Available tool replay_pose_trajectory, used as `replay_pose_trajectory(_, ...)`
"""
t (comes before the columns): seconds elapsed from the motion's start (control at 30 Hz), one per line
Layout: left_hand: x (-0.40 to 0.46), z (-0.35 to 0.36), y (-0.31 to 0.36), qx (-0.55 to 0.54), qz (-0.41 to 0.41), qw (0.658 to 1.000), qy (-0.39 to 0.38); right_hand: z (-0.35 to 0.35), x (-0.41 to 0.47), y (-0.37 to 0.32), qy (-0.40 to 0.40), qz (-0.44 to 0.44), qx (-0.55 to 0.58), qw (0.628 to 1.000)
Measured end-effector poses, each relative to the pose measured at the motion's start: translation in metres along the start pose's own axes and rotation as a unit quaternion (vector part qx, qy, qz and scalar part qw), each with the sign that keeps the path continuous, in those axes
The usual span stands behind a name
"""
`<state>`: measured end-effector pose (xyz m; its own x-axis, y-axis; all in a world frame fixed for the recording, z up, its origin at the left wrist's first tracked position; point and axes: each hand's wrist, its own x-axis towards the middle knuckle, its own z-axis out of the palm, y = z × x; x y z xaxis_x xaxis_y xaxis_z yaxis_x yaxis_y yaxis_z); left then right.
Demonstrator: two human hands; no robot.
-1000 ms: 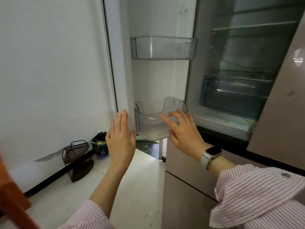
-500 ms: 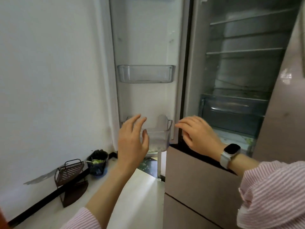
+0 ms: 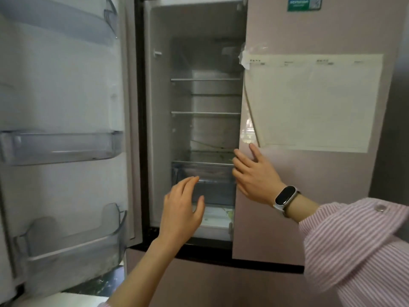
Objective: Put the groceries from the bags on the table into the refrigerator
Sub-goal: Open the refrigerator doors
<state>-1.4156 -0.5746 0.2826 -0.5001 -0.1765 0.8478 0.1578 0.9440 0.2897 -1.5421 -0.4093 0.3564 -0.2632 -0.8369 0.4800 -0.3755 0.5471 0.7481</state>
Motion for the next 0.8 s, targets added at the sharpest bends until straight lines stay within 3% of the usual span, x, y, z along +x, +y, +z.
replay_pose_trajectory(0.23,-0.005,0.022,0.013,-0.069,0.049,0.994,-0.063,-0.007,-0.033,-0.001,0.131,0.013,0.045,0.990)
replay_pose_trajectory(0.37,-0.003,0.033,0.035,-0.117,0.100,0.983,-0.101,-0.019,-0.073,-0.002,0.269,0.031,0.151,0.951)
replay_pose_trajectory(0.43,0.002,0.038,0.051,-0.146,0.118,0.976,-0.107,-0.027,-0.096,0.005,0.300,0.029,0.178,0.937)
replay_pose_trajectory(0.6,-0.003,0.044,0.104,-0.239,0.169,0.948,-0.123,-0.047,-0.155,0.029,0.292,0.033,0.155,0.943)
replay_pose_trajectory(0.8,-0.024,0.059,0.173,-0.216,0.233,0.947,-0.053,-0.075,-0.230,0.045,0.259,0.119,0.128,0.950)
